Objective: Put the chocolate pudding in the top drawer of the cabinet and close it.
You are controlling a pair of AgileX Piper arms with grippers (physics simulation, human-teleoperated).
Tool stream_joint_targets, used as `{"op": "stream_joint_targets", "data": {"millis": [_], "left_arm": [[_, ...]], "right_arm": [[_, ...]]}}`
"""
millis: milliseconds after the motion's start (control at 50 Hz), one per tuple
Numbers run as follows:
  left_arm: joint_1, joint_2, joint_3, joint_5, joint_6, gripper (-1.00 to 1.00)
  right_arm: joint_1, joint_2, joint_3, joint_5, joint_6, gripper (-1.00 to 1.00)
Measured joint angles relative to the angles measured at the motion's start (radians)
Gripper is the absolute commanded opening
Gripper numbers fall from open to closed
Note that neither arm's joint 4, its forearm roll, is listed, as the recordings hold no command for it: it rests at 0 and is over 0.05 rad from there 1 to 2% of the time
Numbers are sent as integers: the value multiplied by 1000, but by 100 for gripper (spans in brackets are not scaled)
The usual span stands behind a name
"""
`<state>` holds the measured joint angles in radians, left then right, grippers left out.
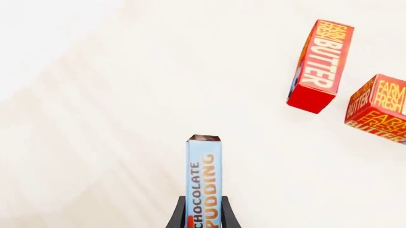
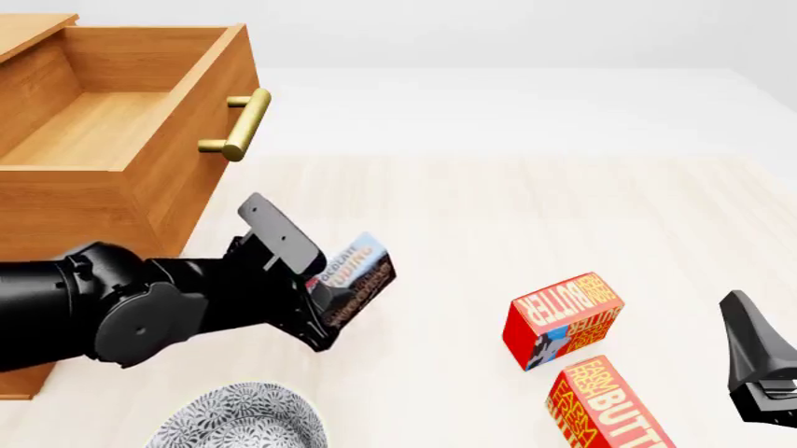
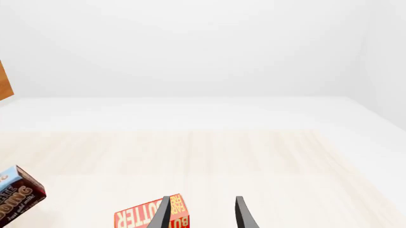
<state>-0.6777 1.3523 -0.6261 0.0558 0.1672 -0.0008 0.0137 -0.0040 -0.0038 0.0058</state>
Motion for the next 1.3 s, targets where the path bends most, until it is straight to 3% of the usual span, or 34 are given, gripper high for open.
{"op": "stream_joint_targets", "data": {"millis": [560,1300], "left_arm": [[-83,-110,-49,97,-14,-100],[-95,-299,-168,289,104,-100]], "right_arm": [[0,0,0,0,0,100],[0,0,0,0,0,100]]}}
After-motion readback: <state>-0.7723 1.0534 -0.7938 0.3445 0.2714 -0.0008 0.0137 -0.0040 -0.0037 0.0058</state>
